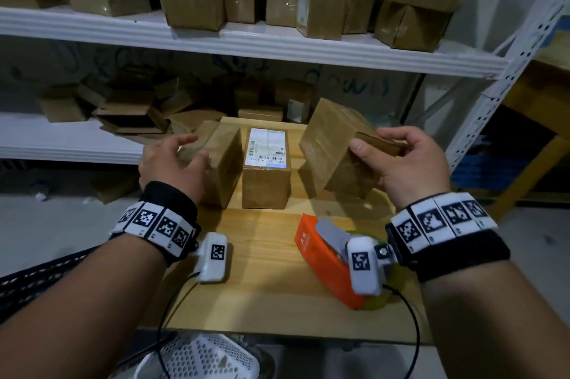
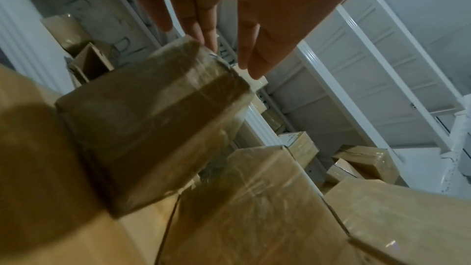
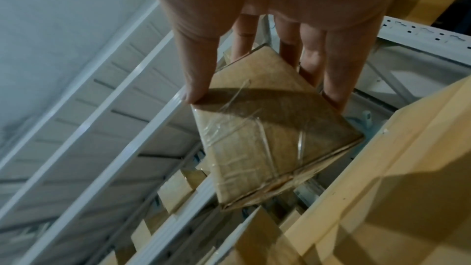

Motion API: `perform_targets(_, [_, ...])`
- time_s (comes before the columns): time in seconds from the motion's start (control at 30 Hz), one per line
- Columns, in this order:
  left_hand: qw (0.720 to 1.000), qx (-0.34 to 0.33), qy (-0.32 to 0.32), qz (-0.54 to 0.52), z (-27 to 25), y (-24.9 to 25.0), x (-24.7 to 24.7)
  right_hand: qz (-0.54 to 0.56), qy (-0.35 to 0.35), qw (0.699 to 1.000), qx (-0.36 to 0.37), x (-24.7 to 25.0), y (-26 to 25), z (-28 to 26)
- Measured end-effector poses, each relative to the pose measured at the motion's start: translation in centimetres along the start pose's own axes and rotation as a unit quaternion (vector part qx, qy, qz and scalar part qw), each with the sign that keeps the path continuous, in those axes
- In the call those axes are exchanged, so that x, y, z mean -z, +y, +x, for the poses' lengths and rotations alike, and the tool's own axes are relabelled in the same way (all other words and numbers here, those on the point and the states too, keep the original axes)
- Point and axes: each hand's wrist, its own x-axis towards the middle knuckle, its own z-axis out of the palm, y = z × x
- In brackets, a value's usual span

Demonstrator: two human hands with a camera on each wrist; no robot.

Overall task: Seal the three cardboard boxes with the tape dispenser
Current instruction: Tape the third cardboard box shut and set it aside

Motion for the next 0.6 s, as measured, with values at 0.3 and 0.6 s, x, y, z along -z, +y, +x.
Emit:
perform_targets(0.3, [0.997, 0.007, -0.062, 0.055, 1.1, 0.1, 0.0, -0.181, -0.078, 0.980, -0.020, -3.2, 0.0, 3.8])
perform_targets(0.6, [0.991, 0.054, -0.102, -0.063, 0.1, 0.1, -0.3, -0.290, -0.191, 0.936, -0.049, -5.4, 1.4, 4.8])
